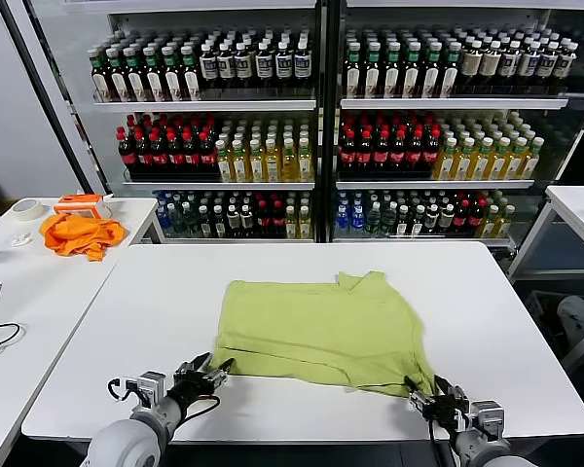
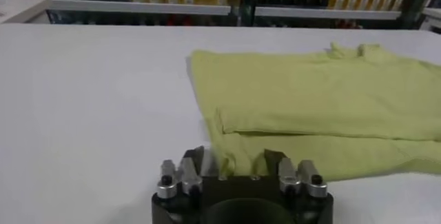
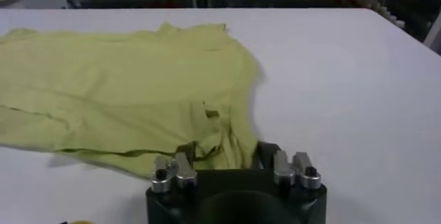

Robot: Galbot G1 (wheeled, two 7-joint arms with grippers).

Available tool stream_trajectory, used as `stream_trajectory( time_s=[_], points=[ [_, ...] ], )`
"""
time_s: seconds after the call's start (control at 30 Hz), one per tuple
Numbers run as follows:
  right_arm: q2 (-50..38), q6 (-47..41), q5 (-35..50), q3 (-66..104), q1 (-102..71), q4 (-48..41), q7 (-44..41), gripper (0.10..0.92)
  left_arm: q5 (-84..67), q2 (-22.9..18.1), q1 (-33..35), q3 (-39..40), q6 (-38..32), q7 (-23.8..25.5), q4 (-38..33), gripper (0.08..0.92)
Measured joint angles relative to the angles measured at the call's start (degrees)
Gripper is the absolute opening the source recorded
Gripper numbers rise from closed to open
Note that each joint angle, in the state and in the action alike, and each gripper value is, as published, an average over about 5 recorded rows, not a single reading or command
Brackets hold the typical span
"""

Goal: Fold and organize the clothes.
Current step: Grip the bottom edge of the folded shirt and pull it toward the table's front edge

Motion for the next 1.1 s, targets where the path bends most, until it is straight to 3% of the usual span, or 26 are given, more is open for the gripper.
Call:
stream_trajectory(
  time_s=[0.3, 0.5, 1.1],
  points=[
    [-0.1, 0.7, 0.9, 0.2, -0.1, -0.2, -0.7, 0.18, 1.5, -0.3, -0.7, 1.0, 0.7, 0.1, 0.2, 0.234],
    [-0.1, 0.8, 1.0, 0.7, -1.5, 1.0, -0.8, 0.124, 1.3, 0.3, -0.3, 0.3, 1.1, -0.2, -0.2, 0.092],
    [-1.0, 2.1, -4.0, 2.4, -11.8, 8.7, -0.5, 0.131, 2.1, 3.7, 10.7, -6.9, 1.4, 1.1, -8.6, 0.083]
  ],
)
